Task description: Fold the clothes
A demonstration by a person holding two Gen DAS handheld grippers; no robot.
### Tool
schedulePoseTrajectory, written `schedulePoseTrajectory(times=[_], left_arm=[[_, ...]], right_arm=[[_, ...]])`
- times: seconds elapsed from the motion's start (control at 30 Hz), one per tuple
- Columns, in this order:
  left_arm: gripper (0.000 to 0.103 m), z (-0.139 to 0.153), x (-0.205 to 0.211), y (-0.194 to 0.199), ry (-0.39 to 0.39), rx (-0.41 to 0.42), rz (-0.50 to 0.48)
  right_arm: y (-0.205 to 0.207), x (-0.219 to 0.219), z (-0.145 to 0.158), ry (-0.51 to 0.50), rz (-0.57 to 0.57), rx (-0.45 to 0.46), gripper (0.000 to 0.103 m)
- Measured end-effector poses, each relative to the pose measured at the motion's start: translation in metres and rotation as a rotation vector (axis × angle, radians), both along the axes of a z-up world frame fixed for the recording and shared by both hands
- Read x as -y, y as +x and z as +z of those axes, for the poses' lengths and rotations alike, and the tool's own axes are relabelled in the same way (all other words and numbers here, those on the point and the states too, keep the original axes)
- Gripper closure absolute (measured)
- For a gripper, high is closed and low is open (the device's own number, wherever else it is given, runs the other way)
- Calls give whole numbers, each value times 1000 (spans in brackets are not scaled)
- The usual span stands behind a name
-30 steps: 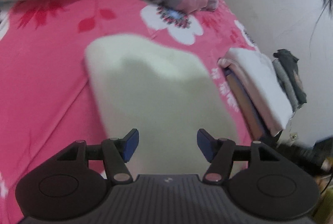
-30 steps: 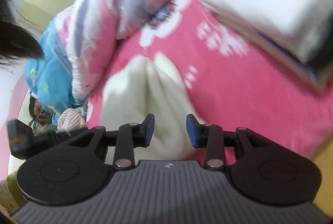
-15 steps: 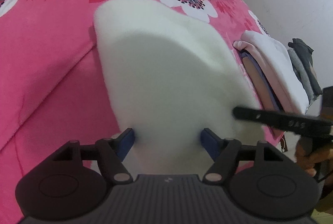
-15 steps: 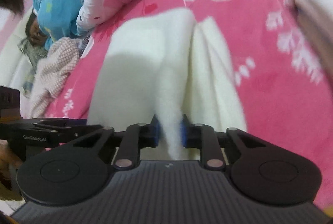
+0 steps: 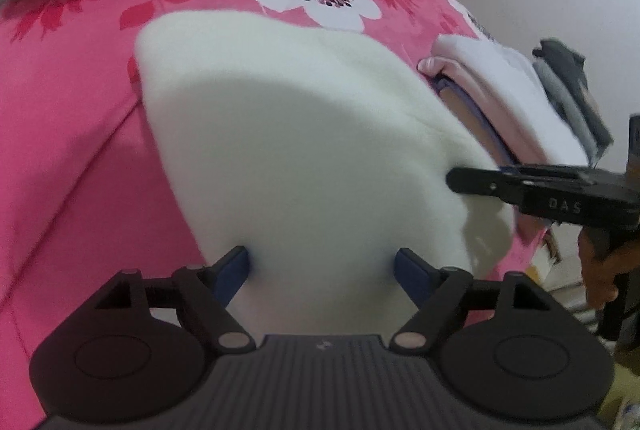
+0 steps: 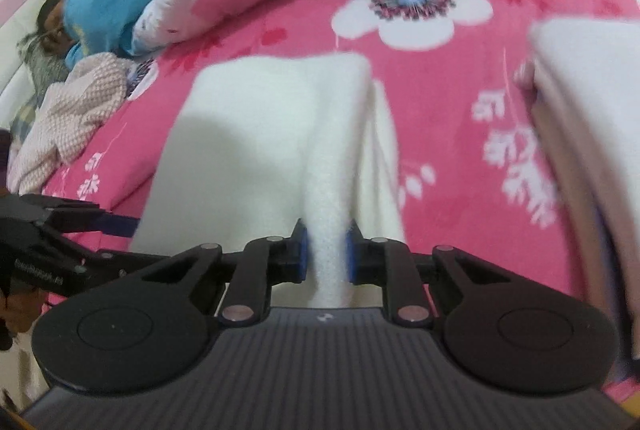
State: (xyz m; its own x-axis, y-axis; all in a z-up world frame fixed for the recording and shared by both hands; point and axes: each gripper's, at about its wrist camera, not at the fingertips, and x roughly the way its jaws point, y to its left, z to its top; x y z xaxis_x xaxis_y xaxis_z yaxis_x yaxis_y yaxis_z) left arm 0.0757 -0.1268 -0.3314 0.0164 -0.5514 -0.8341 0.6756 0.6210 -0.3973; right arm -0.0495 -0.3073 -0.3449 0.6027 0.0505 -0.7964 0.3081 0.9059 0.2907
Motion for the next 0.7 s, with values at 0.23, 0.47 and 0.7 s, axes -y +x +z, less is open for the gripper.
schedulePoseTrajectory(times=[0.23,0.47,0.7], left_arm=[[19,-5,19,-22,90,108,-20],[19,-6,12,-18,59,73,60],[19,-6,10,-17,47,67,72]], right_arm=[[0,0,-30,-89,45,-15,69],[-26,-8,30,-283,26,-20,78],[-11,-46,27,-277,376,-34,92]])
